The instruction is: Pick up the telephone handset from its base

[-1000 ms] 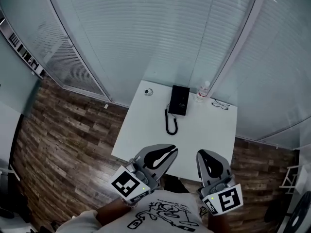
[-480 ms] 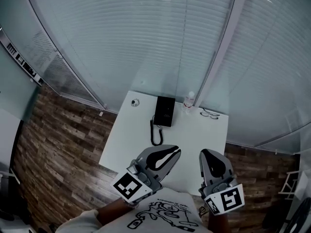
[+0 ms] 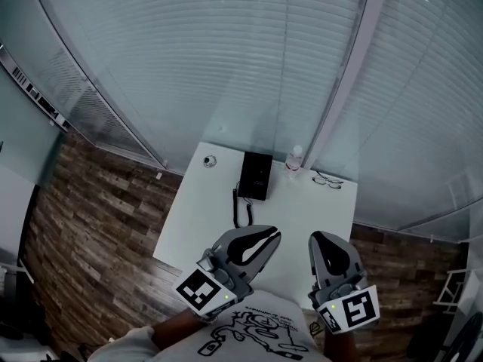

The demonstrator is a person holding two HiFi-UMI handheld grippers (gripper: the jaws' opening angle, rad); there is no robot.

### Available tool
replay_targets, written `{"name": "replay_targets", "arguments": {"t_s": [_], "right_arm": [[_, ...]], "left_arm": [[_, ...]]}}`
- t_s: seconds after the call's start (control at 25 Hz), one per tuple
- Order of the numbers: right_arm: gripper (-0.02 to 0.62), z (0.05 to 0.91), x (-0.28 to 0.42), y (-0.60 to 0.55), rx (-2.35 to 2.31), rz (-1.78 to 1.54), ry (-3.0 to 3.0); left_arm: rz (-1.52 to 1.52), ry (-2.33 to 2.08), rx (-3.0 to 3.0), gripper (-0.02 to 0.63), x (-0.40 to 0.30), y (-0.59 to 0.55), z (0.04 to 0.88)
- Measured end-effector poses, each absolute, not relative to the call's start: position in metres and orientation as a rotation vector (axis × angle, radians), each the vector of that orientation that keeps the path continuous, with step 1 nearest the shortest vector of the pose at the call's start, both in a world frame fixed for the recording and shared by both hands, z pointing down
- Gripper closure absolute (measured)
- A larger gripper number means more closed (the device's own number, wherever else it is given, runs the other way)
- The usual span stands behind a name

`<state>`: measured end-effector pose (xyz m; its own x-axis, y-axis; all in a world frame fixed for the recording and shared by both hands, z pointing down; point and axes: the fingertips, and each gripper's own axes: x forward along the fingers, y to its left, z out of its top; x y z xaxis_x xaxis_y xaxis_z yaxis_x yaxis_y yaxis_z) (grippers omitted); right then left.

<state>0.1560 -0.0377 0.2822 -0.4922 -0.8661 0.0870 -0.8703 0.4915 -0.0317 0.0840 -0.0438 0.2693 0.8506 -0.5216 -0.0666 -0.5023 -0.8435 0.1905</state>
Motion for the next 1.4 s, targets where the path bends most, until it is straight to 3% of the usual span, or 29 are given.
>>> {"name": "replay_targets", "arguments": {"t_s": [0.56,1.4], "right_arm": [[0.588,0.272,0.114,-0.057,1.581,0.105,-2.664],[0.588,0.371,0.098,-0.066,1.519,0.352,-2.533]], "left_arm": [[-0.154,-0.779,2.883,0.577,0.044,-0.067,0.263],[0.066,-0.763,2.699,0.575,0.021,-0.082,0.371]]}}
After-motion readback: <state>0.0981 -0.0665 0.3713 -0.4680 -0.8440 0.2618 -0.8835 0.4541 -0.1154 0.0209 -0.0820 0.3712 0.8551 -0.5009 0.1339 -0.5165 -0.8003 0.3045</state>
